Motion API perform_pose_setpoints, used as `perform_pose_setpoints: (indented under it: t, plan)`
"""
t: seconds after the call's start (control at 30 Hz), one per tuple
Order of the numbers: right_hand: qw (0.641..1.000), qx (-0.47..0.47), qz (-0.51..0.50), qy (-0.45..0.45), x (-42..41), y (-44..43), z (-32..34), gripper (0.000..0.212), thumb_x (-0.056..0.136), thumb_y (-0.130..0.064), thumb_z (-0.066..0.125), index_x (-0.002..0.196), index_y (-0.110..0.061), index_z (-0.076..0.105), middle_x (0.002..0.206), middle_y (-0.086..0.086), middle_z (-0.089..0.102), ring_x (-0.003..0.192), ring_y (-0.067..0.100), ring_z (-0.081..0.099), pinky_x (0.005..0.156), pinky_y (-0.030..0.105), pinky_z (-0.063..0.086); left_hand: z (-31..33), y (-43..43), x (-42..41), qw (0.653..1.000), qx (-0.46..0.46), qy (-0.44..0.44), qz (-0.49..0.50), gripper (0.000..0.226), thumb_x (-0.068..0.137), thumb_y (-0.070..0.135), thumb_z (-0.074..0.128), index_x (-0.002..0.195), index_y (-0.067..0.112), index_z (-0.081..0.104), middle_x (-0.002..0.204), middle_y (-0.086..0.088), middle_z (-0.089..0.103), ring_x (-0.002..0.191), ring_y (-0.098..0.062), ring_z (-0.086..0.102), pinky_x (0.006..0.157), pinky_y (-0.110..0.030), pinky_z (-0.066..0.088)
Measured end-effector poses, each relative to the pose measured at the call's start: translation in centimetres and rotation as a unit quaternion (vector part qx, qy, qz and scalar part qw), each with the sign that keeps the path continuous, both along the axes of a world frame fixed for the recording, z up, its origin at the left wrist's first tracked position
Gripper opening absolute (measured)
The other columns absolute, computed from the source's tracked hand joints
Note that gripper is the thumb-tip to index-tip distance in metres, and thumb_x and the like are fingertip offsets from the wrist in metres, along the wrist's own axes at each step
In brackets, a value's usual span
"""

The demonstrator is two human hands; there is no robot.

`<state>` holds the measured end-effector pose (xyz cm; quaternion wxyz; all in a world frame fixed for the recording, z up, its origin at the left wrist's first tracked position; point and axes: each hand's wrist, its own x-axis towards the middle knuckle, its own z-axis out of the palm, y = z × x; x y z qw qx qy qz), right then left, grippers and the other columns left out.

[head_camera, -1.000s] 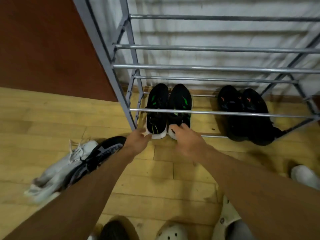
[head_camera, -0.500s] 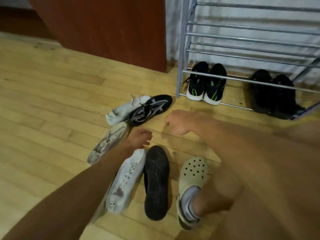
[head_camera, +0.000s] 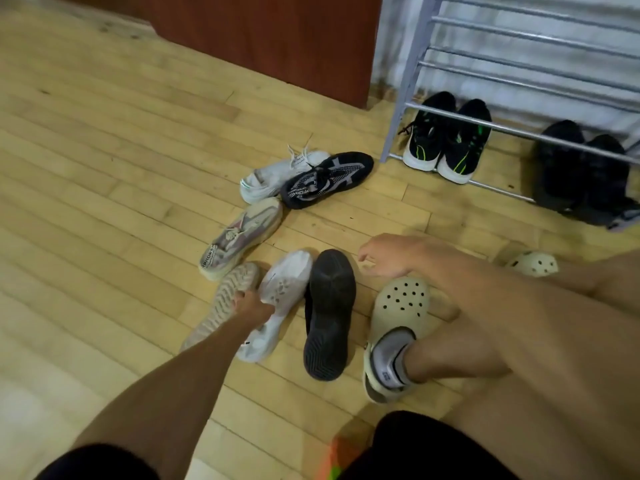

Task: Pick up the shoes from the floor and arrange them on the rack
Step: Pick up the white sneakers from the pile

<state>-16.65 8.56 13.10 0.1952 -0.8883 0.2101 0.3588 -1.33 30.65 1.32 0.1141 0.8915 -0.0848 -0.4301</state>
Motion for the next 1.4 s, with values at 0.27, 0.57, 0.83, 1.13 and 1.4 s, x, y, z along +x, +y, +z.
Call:
perform_pose_setpoints:
  t: [0.27, 0.57, 0.83, 1.13, 1.4]
  plan:
    - [0.999, 0.007, -0.020, 0.027, -1.2, -1.3, -1.0, 0.049, 0.094, -0.022, 0.049, 0.143, -0.020, 0.042, 0.143, 0.011, 0.048, 0.127, 0.028, 0.049, 0.098, 0.036, 0.043, 0.0, -2.1, -3.5, 0.992, -0.017, 0.028, 0.122, 0.079, 0.088, 0.022, 0.055, 0.153, 0.009, 0.011, 0.155, -0.009, 0.007, 0.124, -0.035, 0.043, 0.091, -0.040, 0.052]
    - [0.999, 0.024, 0.026, 0.002, 0.1, 0.0, -1.3, 0.047, 0.095, -0.019, 0.049, 0.141, -0.020, 0.044, 0.139, 0.009, 0.050, 0.122, 0.027, 0.051, 0.097, 0.038, 0.045, -1.5, -0.3, -1.7, 0.997, -0.035, 0.008, 0.072, 0.073, 0.084, 0.019, 0.058, 0.149, 0.014, 0.025, 0.143, -0.019, 0.043, 0.128, -0.039, 0.047, 0.104, -0.048, 0.044]
    - [0.999, 0.016, 0.027, 0.009, -0.5, -0.2, -0.7, 0.048, 0.096, -0.020, 0.049, 0.143, -0.018, 0.042, 0.141, 0.009, 0.049, 0.126, 0.026, 0.048, 0.098, 0.035, 0.041, -0.1, 2.2, -2.8, 0.989, 0.075, -0.097, -0.086, 0.063, 0.093, 0.042, 0.044, 0.150, 0.024, 0.022, 0.151, -0.011, 0.022, 0.138, -0.037, 0.023, 0.112, -0.047, 0.023]
    - [0.998, 0.008, 0.067, 0.015, 0.4, 1.3, -0.2, 0.043, 0.096, -0.024, 0.048, 0.138, -0.015, 0.049, 0.129, 0.006, 0.057, 0.116, 0.025, 0.054, 0.098, 0.038, 0.046, -0.6, 8.2, -4.5, 0.898, -0.127, 0.073, 0.414, 0.047, 0.080, 0.008, 0.066, 0.123, 0.006, 0.050, 0.114, -0.009, 0.058, 0.103, -0.028, 0.059, 0.082, -0.038, 0.051]
    - [0.997, 0.019, 0.074, 0.026, -0.4, 1.6, -0.5, 0.037, 0.096, -0.023, 0.048, 0.130, -0.010, 0.055, 0.111, 0.009, 0.065, 0.108, 0.029, 0.058, 0.083, 0.034, 0.046, 0.7, 5.9, -5.4, 0.817, -0.154, 0.223, 0.510, 0.015, 0.083, 0.024, 0.072, 0.087, 0.015, 0.060, 0.082, -0.010, 0.059, 0.065, -0.018, 0.054, 0.052, -0.026, 0.049]
